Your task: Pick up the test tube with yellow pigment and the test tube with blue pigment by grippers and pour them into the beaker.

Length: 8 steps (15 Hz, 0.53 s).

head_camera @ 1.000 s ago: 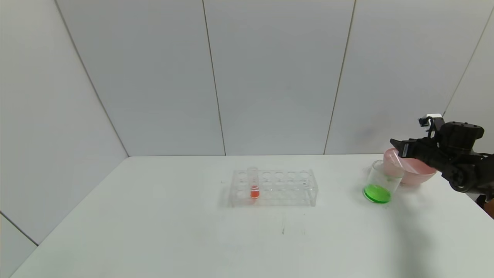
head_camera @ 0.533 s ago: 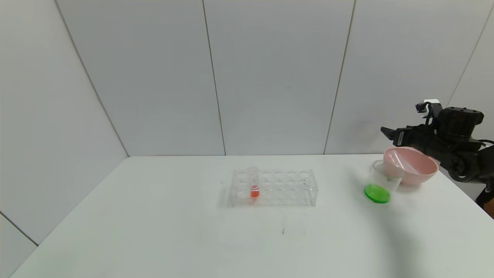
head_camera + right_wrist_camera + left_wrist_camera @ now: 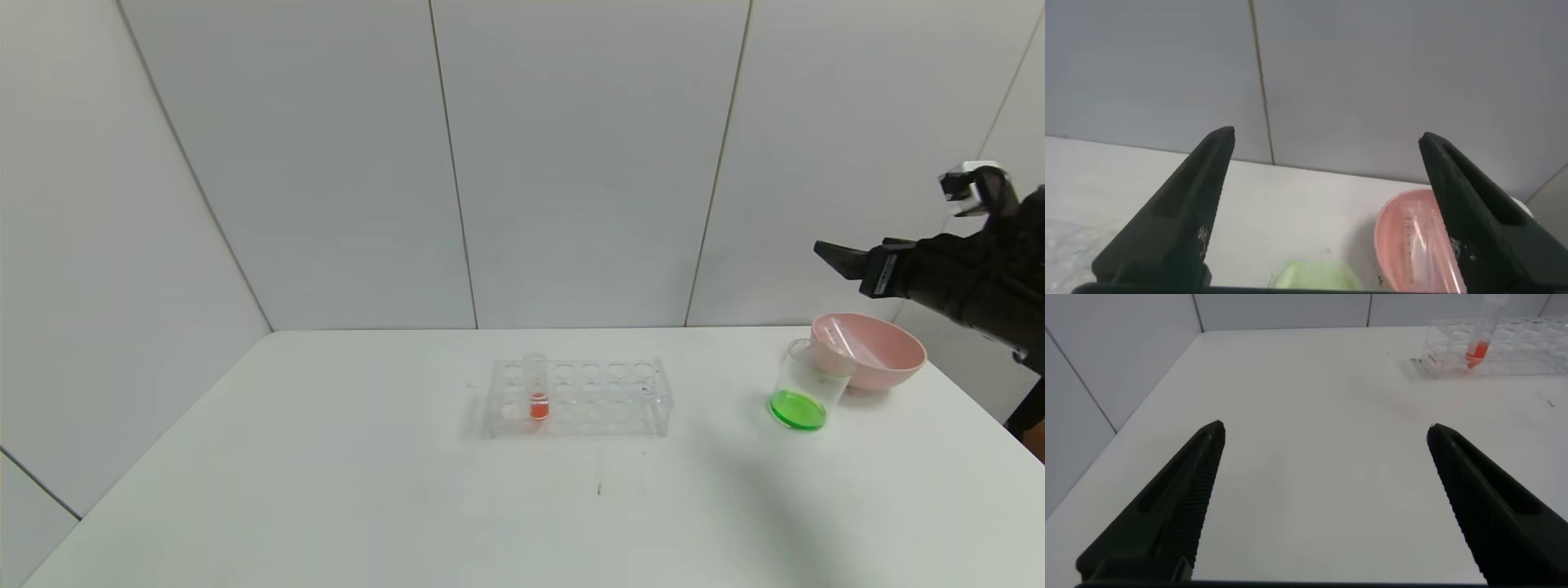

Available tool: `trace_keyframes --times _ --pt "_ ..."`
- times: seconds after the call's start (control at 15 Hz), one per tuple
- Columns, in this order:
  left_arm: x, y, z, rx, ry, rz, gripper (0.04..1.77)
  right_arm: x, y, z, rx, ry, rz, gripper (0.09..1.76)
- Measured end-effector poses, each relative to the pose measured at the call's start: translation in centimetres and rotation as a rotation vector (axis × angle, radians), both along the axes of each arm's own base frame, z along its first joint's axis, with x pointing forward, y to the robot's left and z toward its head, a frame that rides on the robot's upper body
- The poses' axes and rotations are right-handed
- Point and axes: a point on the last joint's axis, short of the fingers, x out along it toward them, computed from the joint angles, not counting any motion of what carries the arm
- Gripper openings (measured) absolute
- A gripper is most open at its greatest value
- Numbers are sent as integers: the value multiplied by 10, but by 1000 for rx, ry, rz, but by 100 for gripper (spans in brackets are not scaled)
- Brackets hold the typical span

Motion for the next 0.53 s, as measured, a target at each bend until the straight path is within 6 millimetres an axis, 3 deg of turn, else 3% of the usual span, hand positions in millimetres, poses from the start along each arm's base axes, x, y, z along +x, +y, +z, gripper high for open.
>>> trace_keyframes --times 0.27,0.53 --pt "0 0 0 0 0 0 176 -76 8 28 2 -77 15 166" --pt "0 0 0 0 0 0 176 -154 13 41 3 -174 54 168"
